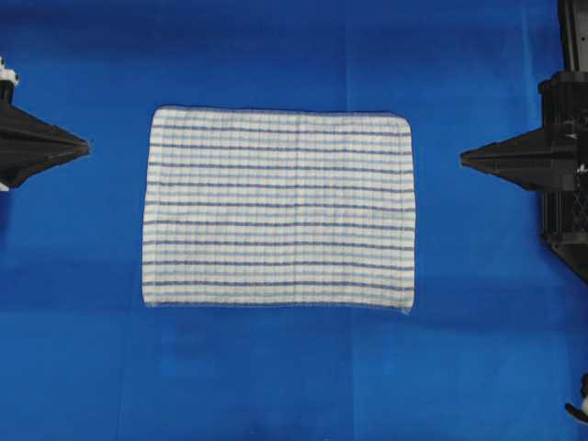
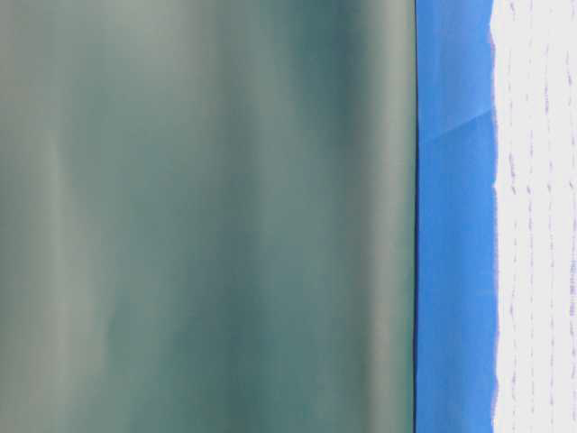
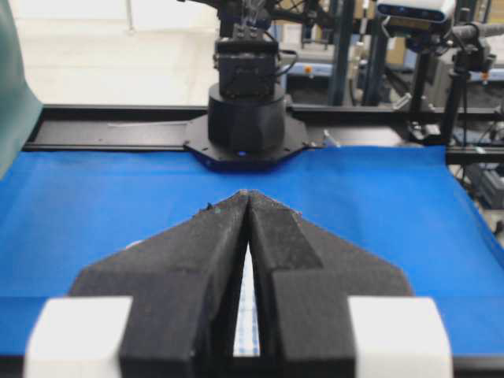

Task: Fold the blue towel.
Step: 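Move both grippers to the towel's top corners and pinch them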

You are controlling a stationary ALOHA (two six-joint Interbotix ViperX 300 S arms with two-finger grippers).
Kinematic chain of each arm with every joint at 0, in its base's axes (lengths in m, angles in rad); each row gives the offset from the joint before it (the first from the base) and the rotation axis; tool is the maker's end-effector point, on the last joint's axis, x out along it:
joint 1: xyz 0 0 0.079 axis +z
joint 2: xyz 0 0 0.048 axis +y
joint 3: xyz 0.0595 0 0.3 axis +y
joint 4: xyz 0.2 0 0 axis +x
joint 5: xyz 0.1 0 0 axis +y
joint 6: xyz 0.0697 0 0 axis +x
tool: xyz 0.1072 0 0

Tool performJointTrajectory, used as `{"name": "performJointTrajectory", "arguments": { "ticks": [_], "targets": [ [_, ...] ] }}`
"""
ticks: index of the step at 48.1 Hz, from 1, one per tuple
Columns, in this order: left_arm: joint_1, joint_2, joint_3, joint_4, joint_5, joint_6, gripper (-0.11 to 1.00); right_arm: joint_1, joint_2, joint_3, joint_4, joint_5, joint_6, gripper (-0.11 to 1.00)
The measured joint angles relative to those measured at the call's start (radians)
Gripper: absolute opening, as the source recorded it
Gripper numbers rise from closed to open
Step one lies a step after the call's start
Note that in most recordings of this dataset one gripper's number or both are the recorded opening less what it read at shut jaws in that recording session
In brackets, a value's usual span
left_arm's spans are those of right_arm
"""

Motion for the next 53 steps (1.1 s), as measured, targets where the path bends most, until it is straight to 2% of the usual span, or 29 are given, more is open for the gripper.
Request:
{"name": "performJointTrajectory", "arguments": {
  "ticks": [5, 13, 23, 26, 29, 32, 37, 39, 41, 46, 53],
  "targets": [
    [0.015, 0.012, 0.002, -0.025, 0.018, -0.005, 0.00, -0.028, 0.005, -0.009, 0.005, 0.017, 0.005, 0.00],
    [0.080, 0.072, 0.002, -0.035, 0.037, -0.002, 0.00, -0.133, 0.052, -0.038, 0.043, 0.146, 0.014, 0.00],
    [0.192, 0.227, 0.012, -0.035, 0.055, 0.003, 0.01, -0.244, 0.167, -0.037, 0.078, 0.178, 0.034, 0.01],
    [0.222, 0.281, 0.014, -0.035, 0.055, 0.002, 0.02, -0.272, 0.216, -0.035, 0.083, 0.178, 0.040, 0.07],
    [0.255, 0.345, 0.014, -0.035, 0.052, 0.003, 0.10, -0.296, 0.272, -0.034, 0.086, 0.173, 0.044, 0.17],
    [0.281, 0.403, 0.014, -0.035, 0.049, 0.002, 0.24, -0.319, 0.341, -0.034, 0.094, 0.160, 0.048, 0.36],
    [0.321, 0.494, 0.014, -0.035, 0.018, 0.002, 0.55, -0.348, 0.449, -0.032, 0.106, 0.117, 0.049, 0.65],
    [0.334, 0.534, 0.014, -0.035, -0.002, 0.002, 0.67, -0.354, 0.486, -0.032, 0.110, 0.098, 0.049, 0.72],
    [0.348, 0.572, 0.014, -0.037, -0.029, 0.002, 0.76, -0.359, 0.526, -0.032, 0.118, 0.078, 0.051, 0.73],
    [0.365, 0.655, 0.014, -0.035, -0.094, 0.002, 0.73, -0.367, 0.634, -0.032, 0.127, 0.021, 0.051, 0.68],
    [0.388, 0.770, 0.015, -0.037, -0.164, 0.002, 0.68, -0.374, 0.735, -0.032, 0.143, -0.051, 0.051, 0.68]
  ]
}}
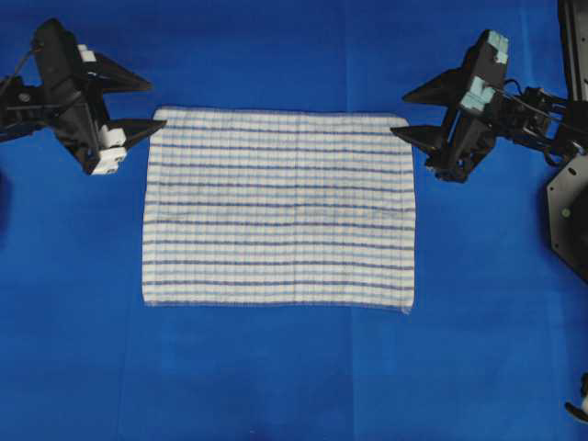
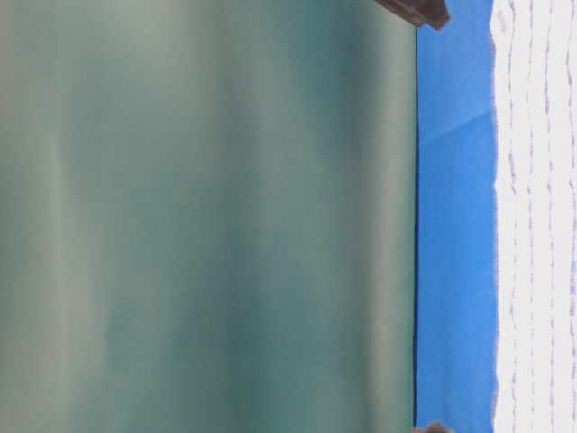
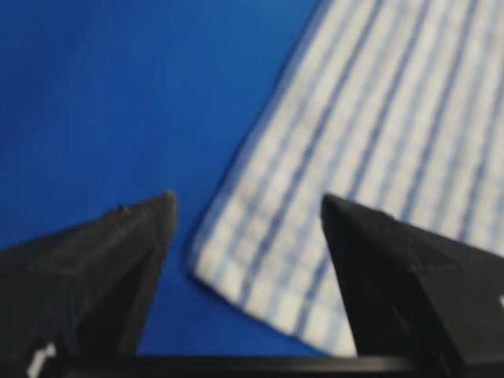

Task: Fold the blue towel.
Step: 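Move both grippers to the towel's top corners and pinch them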

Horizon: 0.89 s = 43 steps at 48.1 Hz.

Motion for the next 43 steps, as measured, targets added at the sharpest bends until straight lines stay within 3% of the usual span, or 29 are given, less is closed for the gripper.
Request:
{"name": "performJointTrajectory", "arguments": {
  "ticks": [19, 24, 28, 35, 39, 43],
  "targets": [
    [0.051, 0.238, -0.015, 0.002, -0.121, -0.003, 0.67, -0.008, 0.169, -0.002, 0.044, -0.110, 0.000, 0.66],
    [0.051, 0.258, -0.021, 0.000, -0.124, -0.005, 0.65, -0.008, 0.190, -0.002, 0.048, -0.123, 0.000, 0.60],
    [0.051, 0.259, -0.023, 0.002, -0.126, -0.006, 0.56, -0.008, 0.199, 0.000, 0.048, -0.127, 0.000, 0.41],
    [0.038, 0.261, -0.025, 0.002, -0.126, -0.006, 0.20, -0.008, 0.204, 0.000, 0.048, -0.127, 0.000, 0.08],
    [0.021, 0.261, -0.025, 0.000, -0.126, 0.000, 0.04, -0.008, 0.206, 0.000, 0.048, -0.127, 0.000, 0.03],
    [0.018, 0.261, -0.025, 0.000, -0.126, 0.002, 0.04, -0.006, 0.206, 0.002, 0.048, -0.127, -0.002, 0.03]
  ]
}}
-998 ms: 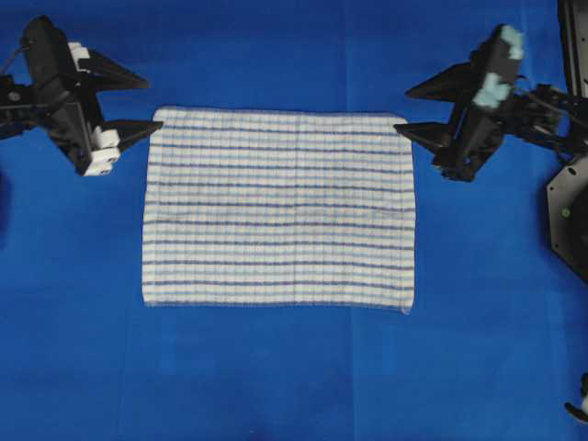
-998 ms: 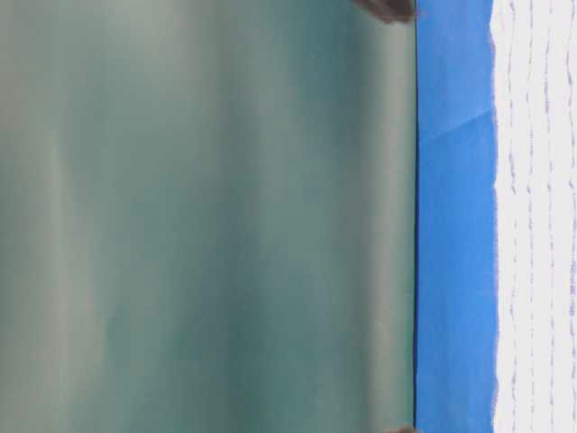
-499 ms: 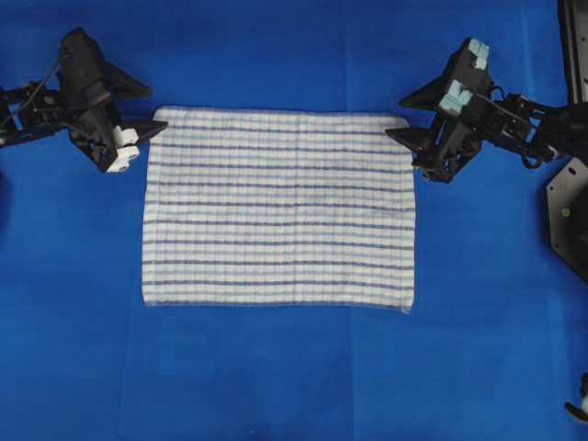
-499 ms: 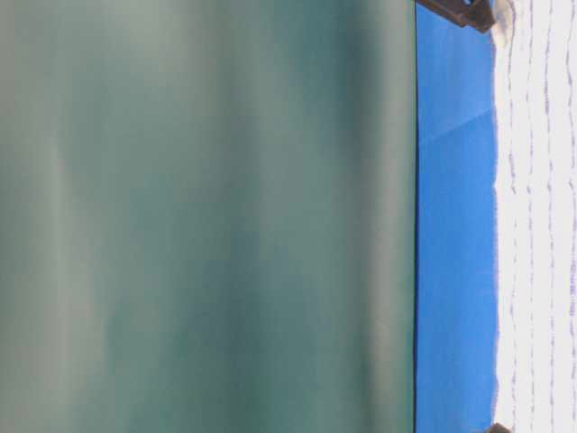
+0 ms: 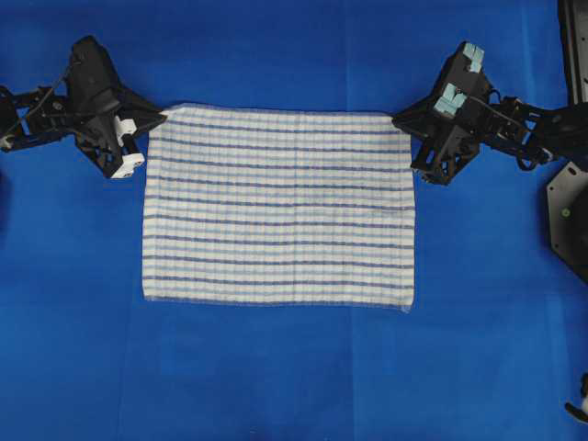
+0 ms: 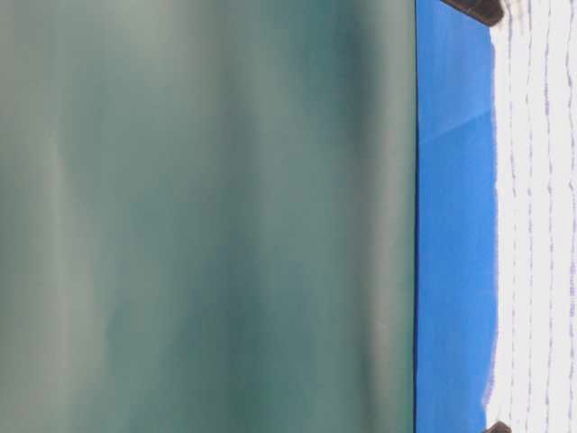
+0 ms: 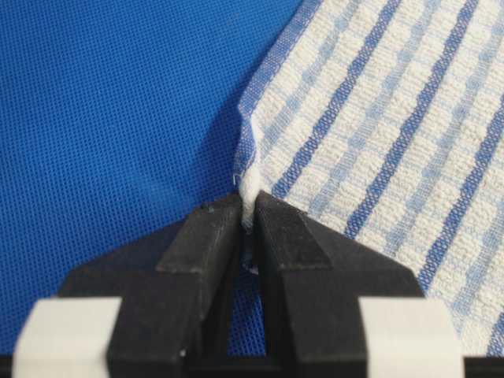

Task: Fold the blue towel.
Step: 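Move both grippers to the towel's top corners and pinch them, then lift the top corners and fold them down toward the bottom edge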

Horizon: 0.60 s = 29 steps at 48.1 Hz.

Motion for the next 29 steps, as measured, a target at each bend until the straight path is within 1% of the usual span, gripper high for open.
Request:
{"name": "performJointTrajectory", "arguments": {
  "ticks": [13, 29],
  "targets": [
    [-0.008, -0.011, -0.008, 0.000, 0.005, 0.002, 0.04, 0.008, -0.005, -0.003, 0.000, 0.005, 0.000, 0.03],
    [-0.028, -0.123, -0.008, 0.000, 0.074, 0.005, 0.04, 0.011, -0.124, -0.003, 0.000, 0.080, -0.002, 0.03]
  ]
}}
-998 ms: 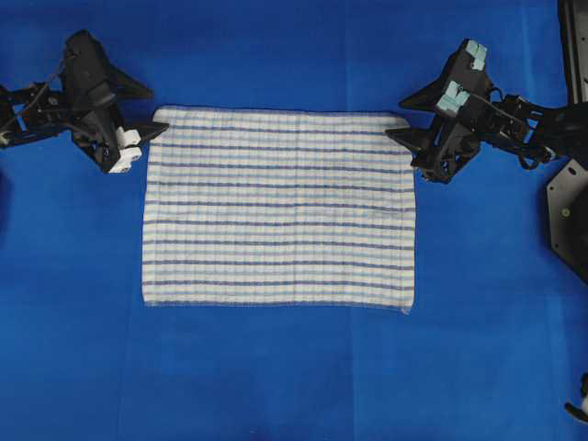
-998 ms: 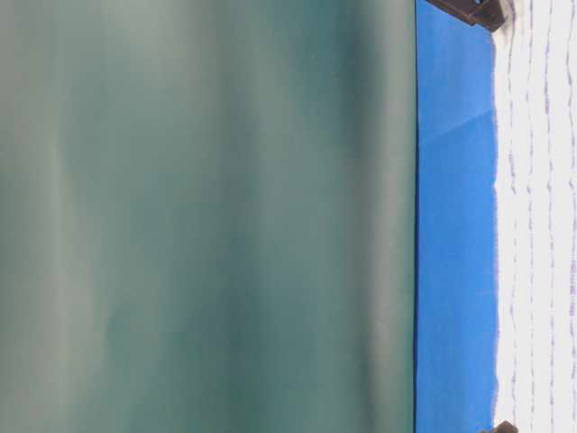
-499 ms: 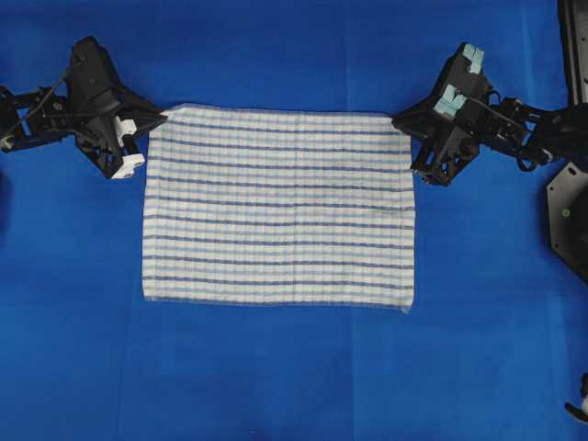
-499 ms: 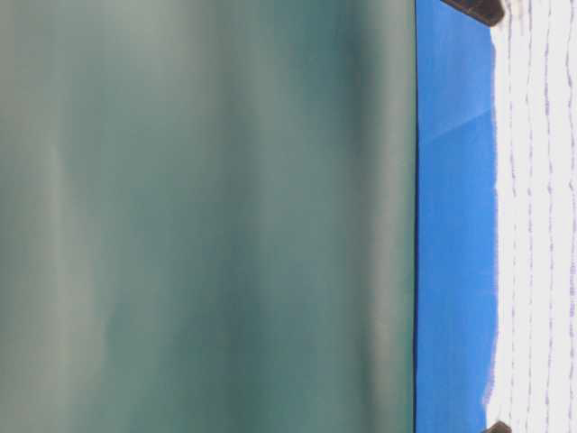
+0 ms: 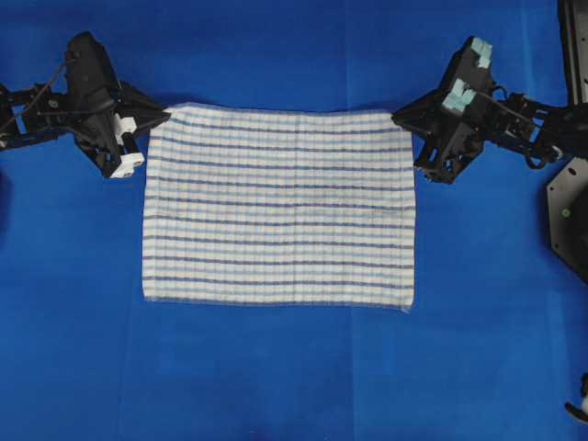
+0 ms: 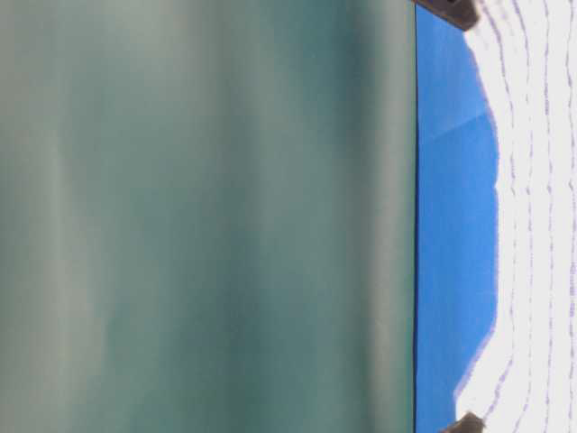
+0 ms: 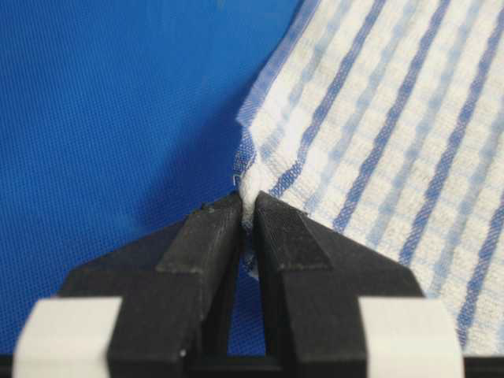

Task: Fold the blue towel.
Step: 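Lift the top corners and fold them down toward the bottom edge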

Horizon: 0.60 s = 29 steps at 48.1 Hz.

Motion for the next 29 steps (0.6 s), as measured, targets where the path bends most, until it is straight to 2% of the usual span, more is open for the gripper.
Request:
{"name": "performJointTrajectory", "arguments": {
  "ticks": [16, 22, 29],
  "targets": [
    [-0.018, -0.037, 0.015, 0.000, 0.012, 0.000, 0.04, 0.026, -0.035, 0.000, -0.002, 0.023, 0.000, 0.03],
    [-0.058, -0.054, 0.025, 0.000, 0.012, -0.002, 0.04, 0.064, -0.044, 0.000, 0.002, 0.032, 0.006, 0.03],
    [-0.127, -0.097, 0.051, 0.000, 0.012, -0.015, 0.04, 0.130, -0.086, 0.006, 0.035, 0.074, 0.015, 0.03]
  ]
}}
